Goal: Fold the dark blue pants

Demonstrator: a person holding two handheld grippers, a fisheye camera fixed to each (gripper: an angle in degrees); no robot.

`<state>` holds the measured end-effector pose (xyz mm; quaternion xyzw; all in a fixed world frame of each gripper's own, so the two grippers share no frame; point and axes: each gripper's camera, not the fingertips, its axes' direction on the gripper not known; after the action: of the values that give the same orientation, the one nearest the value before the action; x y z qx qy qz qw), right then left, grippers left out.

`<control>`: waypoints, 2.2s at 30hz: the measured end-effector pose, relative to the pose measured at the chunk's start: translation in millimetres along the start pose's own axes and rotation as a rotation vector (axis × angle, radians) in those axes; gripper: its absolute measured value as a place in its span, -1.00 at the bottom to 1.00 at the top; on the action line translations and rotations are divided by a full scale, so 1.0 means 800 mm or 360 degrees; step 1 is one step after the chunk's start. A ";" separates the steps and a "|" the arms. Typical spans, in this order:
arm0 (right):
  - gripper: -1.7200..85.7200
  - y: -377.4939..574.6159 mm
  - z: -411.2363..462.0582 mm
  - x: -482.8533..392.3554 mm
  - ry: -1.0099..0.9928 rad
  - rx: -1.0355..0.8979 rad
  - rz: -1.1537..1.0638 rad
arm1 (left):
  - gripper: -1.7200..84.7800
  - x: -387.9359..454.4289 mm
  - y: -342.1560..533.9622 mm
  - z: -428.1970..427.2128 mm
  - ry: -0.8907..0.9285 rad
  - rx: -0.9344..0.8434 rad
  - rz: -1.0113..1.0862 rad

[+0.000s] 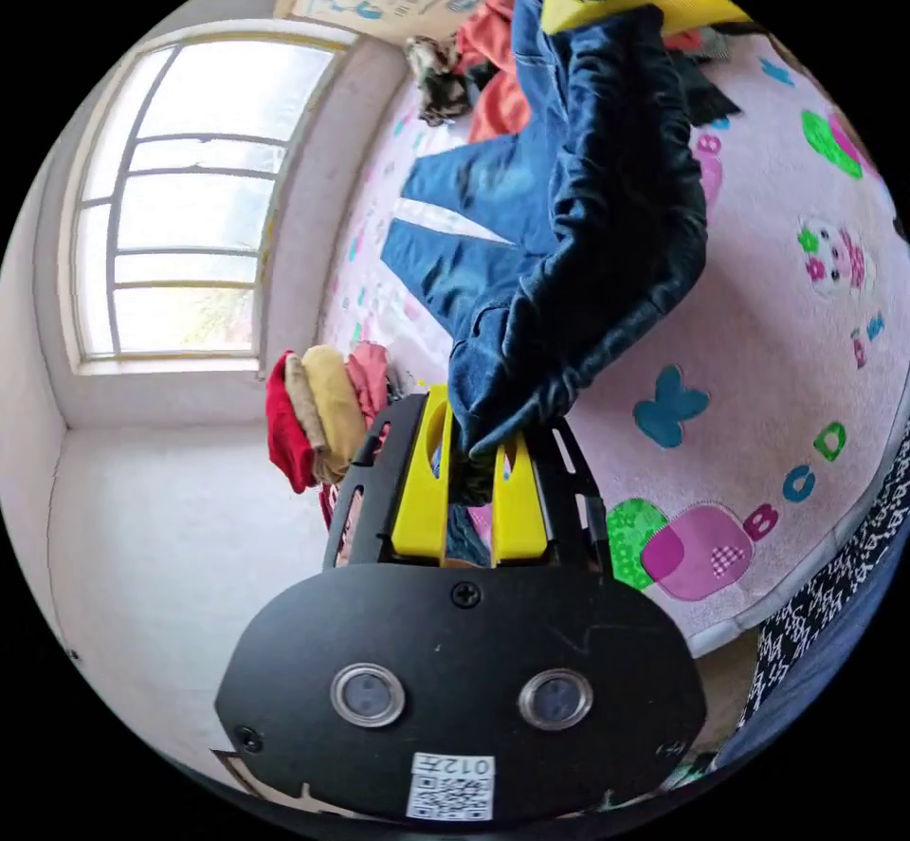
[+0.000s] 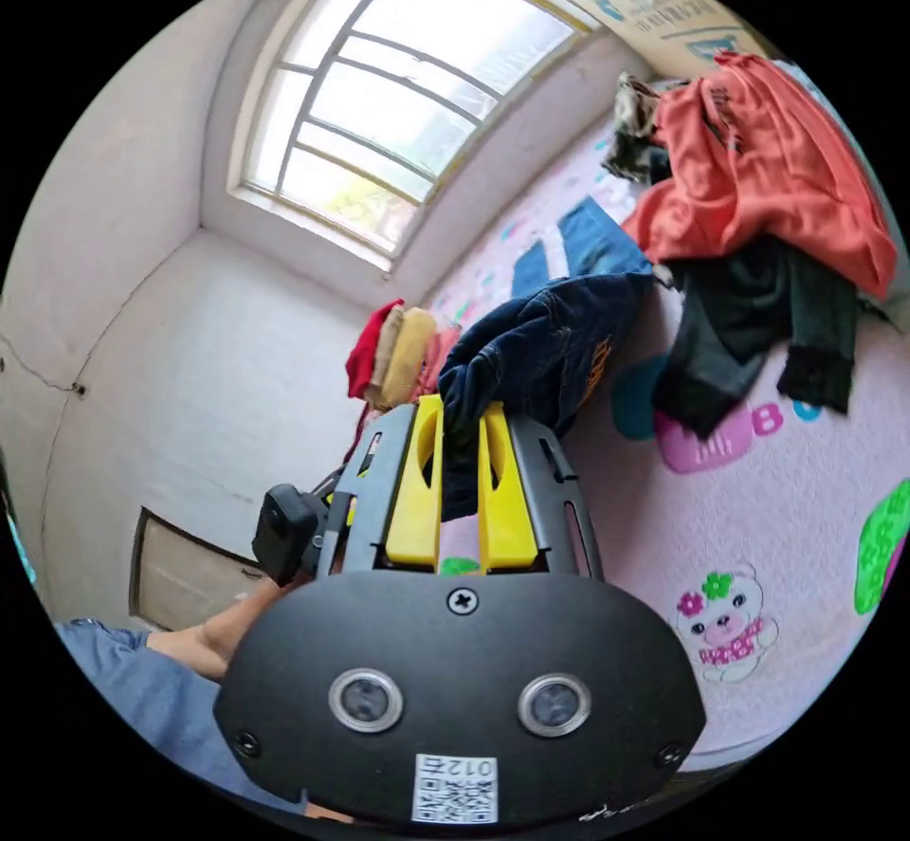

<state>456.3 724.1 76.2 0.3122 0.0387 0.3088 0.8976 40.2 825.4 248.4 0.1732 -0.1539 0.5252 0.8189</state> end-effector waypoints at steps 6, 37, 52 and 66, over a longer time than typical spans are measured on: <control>-0.86 0.156 0.003 -0.048 0.0133 -0.0205 0.0061 | -0.89 0.191 0.081 -0.027 -0.0220 -0.0025 0.0245; -0.95 0.614 0.101 -0.635 0.0564 -0.1371 -0.0538 | -0.95 0.231 0.541 -0.061 0.0049 -0.0060 0.0195; -0.70 0.579 0.110 -0.816 0.0775 -0.1240 -0.2253 | -0.64 0.140 0.287 -0.247 0.1241 0.0273 -0.0461; -0.95 0.516 0.093 -0.580 0.0534 -0.1008 -0.1420 | -0.84 0.172 0.209 -0.212 0.0952 -0.0382 -0.0818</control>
<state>-117.1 669.5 319.7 -0.0720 0.2142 -0.0582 0.9724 -45.2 1076.5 176.9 -0.0513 0.0791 0.3089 0.9464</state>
